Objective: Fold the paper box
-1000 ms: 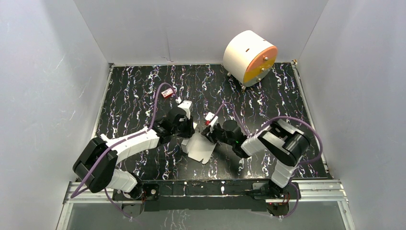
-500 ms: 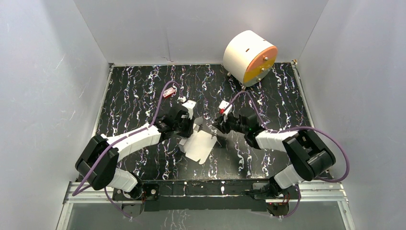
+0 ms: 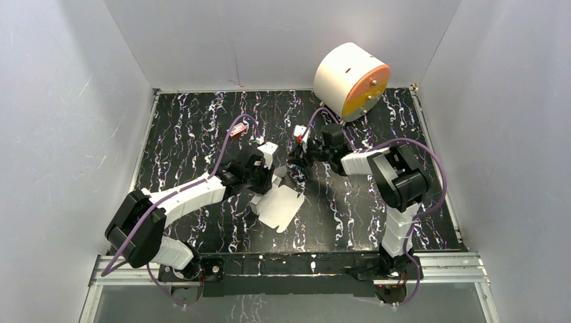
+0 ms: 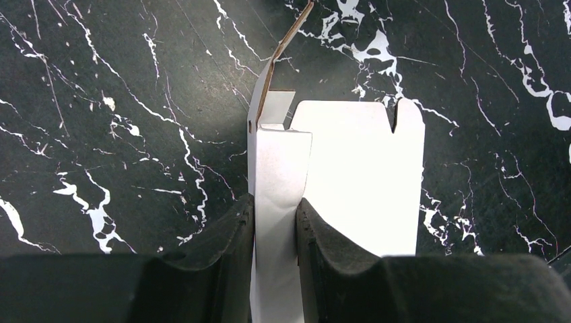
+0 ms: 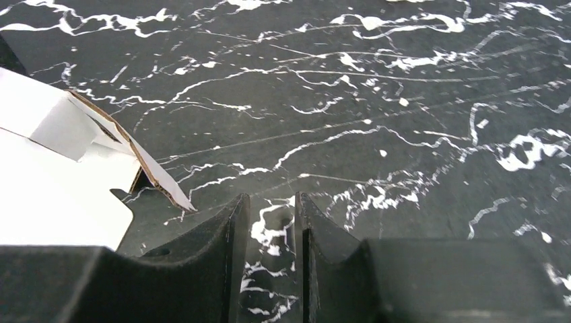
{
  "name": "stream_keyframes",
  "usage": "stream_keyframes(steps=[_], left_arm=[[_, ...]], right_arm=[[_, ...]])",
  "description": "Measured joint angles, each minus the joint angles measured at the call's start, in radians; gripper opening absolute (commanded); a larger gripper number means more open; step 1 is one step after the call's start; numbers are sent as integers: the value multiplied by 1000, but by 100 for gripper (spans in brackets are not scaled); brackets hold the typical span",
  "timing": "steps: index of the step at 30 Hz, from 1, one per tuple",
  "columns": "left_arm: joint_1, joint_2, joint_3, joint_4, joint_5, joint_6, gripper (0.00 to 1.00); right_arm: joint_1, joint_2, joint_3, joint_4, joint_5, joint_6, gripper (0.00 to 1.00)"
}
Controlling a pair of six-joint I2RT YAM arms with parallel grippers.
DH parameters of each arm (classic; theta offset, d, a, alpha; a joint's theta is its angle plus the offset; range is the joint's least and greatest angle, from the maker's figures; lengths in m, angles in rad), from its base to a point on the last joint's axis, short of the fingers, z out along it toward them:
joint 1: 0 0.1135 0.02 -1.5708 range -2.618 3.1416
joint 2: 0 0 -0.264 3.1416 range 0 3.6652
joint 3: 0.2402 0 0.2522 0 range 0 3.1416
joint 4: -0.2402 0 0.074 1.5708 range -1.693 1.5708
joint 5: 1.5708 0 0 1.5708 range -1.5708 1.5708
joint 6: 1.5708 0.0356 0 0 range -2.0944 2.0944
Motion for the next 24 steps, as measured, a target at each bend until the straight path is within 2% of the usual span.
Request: stream_keyframes(steps=[6,8,12,16,18,24], left_arm=[[0,-4,0,-11,8,10,14],[0,-4,0,-11,8,10,22],[0,-4,0,-11,10,6,32],[0,-6,0,-16,12,-1,37],[0,-6,0,-22,12,-2,38],[0,-10,0,-35,12,-8,25]], right_arm=[[0,36,37,-67,-144,-43,38],[0,36,36,-88,-188,-52,38],[3,36,35,-105,-244,-60,38],[7,36,28,-121,-281,-63,38],[8,36,26,-127,-294,-63,38],[13,35,3,-130,-317,-63,38]])
